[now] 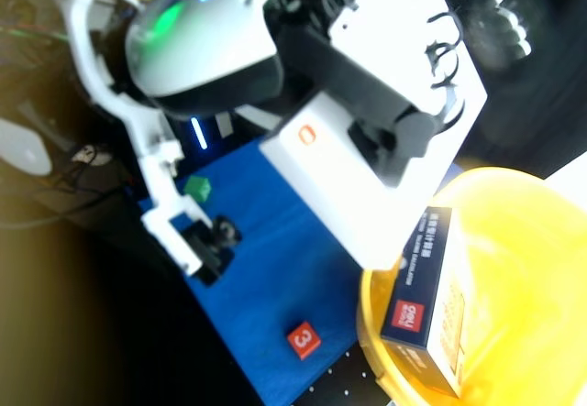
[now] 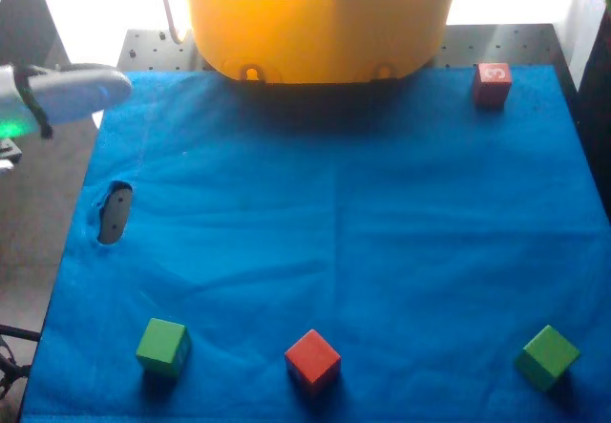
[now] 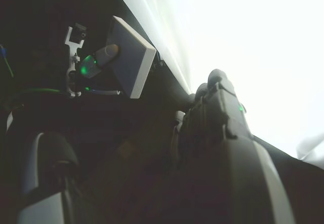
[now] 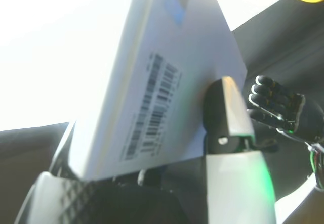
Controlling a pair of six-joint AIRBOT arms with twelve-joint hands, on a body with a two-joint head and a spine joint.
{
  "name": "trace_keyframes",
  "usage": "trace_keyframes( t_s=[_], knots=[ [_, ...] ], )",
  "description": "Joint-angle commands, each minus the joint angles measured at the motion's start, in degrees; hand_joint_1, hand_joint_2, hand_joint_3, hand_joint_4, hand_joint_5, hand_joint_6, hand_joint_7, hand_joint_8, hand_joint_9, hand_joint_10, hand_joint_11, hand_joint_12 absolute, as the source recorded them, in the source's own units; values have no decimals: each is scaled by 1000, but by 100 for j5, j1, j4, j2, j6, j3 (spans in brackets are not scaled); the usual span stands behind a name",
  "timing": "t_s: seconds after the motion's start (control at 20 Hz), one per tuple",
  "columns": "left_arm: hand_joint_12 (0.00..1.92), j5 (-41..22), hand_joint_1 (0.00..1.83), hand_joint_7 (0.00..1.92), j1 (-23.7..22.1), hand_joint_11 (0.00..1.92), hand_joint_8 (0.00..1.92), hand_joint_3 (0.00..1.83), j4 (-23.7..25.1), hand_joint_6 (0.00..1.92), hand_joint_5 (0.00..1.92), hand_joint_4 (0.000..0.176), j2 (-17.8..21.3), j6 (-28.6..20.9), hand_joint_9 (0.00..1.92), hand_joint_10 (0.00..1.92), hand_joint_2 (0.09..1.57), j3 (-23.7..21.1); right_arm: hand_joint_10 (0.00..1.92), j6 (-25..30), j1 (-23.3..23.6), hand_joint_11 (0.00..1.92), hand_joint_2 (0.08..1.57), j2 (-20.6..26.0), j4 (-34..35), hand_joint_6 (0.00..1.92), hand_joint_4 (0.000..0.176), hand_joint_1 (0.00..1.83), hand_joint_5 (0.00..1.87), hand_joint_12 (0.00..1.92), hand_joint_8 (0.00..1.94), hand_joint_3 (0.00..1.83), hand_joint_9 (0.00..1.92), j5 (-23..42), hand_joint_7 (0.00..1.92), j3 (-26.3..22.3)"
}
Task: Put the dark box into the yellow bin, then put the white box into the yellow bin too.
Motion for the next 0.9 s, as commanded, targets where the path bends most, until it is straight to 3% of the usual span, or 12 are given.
trace_keyframes(
  t_s=[0.0,0.2,0.25,0.3,0.35,0.4,0.5,0.55,0.6,0.65,0.75,0.85],
  knots=[
    [33,-691,919,84,-51,67,4,0,-168,3,153,99,-53,-73,65,5,832,42,77,-30,98,932,1061,-67,96,838,0,1255,1021,1139,706,0,1390,660,1203,88],
    [17,-791,873,84,-61,27,3,0,-153,10,150,89,-188,-192,49,0,842,144,91,-42,254,921,1085,-421,274,890,0,1247,972,1151,852,2,1373,224,1135,626],
    [9,-823,862,75,-79,8,0,0,-153,6,143,95,-221,-204,43,0,845,168,464,-153,415,873,1104,-495,273,875,0,1237,977,1305,945,0,1257,-54,1087,755],
    [9,-871,862,75,-106,8,0,0,-153,6,143,95,-298,-250,43,0,845,228,464,-154,562,873,1104,-607,171,875,0,1237,977,1305,945,0,1257,-392,1087,977],
    [21,-899,872,79,-130,32,3,10,-153,9,156,87,-404,-330,72,12,872,320,818,-154,581,840,1111,-685,170,944,0,1220,954,1317,980,1,1065,-545,1043,1138],
    [22,-906,887,92,-149,35,7,5,-153,10,164,84,-508,-399,82,14,864,399,809,-154,581,837,1104,-739,171,921,16,1220,979,1285,951,0,1057,-658,1049,1262],
    [32,-918,850,107,-172,54,9,0,-149,0,131,86,-578,-430,84,11,852,437,475,-154,581,807,1129,-845,182,1025,43,1203,946,1049,1021,1,1038,-842,967,1420],
    [35,-926,813,95,-172,59,3,1,-149,0,117,96,-580,-435,90,11,854,429,243,-154,583,746,1046,-894,207,431,0,1166,816,832,415,0,977,-913,902,1497],
    [36,-927,821,95,-170,58,2,0,-148,5,128,100,-579,-437,101,14,853,425,87,-154,582,663,1007,-898,214,134,0,1124,683,646,132,0,914,-941,839,1508],
    [42,-926,820,93,-169,69,1,1,-148,0,112,95,-579,-437,116,18,855,424,17,-154,581,529,938,-898,215,26,43,1059,447,403,26,2,742,-954,664,1508],
    [47,-930,803,96,-170,76,2,7,-148,0,108,89,-582,-437,107,10,872,428,0,-154,581,266,899,-944,215,0,163,994,163,125,0,5,411,-984,374,1545],
    [49,-949,785,97,-171,72,1,8,-132,0,100,92,-610,-437,113,9,880,437,0,-154,581,163,878,-986,214,0,175,935,45,68,0,0,259,-1010,229,1588]
  ],
)
